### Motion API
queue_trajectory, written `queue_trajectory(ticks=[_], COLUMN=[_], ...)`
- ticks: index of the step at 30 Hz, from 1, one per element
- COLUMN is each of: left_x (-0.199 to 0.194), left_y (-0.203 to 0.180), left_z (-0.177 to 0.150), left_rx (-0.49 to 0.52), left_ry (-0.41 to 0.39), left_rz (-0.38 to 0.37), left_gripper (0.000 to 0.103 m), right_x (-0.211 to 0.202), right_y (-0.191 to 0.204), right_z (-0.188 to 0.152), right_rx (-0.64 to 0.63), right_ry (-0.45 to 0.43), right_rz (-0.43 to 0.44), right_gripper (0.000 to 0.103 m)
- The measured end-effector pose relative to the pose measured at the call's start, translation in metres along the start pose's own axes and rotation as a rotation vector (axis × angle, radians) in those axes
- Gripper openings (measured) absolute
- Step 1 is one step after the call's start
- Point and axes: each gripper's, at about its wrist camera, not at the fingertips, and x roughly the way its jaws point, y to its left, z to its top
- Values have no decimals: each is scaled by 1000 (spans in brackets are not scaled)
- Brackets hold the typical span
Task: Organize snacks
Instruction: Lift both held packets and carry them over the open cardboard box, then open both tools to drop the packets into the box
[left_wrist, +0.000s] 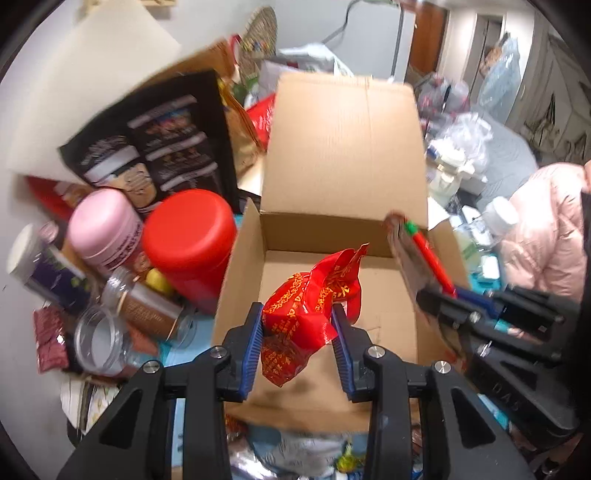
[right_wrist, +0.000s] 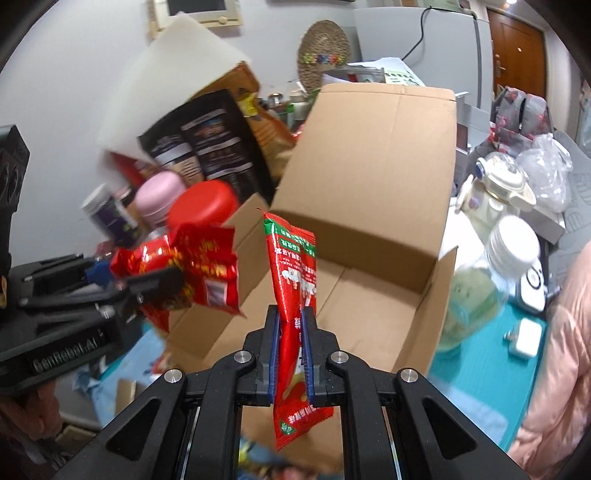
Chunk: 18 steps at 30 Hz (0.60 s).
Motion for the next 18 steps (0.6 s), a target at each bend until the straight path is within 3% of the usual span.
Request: queue_trajectory(ticks=[9, 18], left_x=[64, 101], left_y=[-28, -37], left_z=[8, -6], left_rx=[39, -7], left_ry=[118, 245], left_rz=[-5, 18], left_gripper=[35, 35], right_x=[55, 83], right_y=[-32, -40], right_z=[15, 9], right_rx=[34, -16], right_ry=[100, 202], right_rz=[-77, -123], right_gripper=[11, 11])
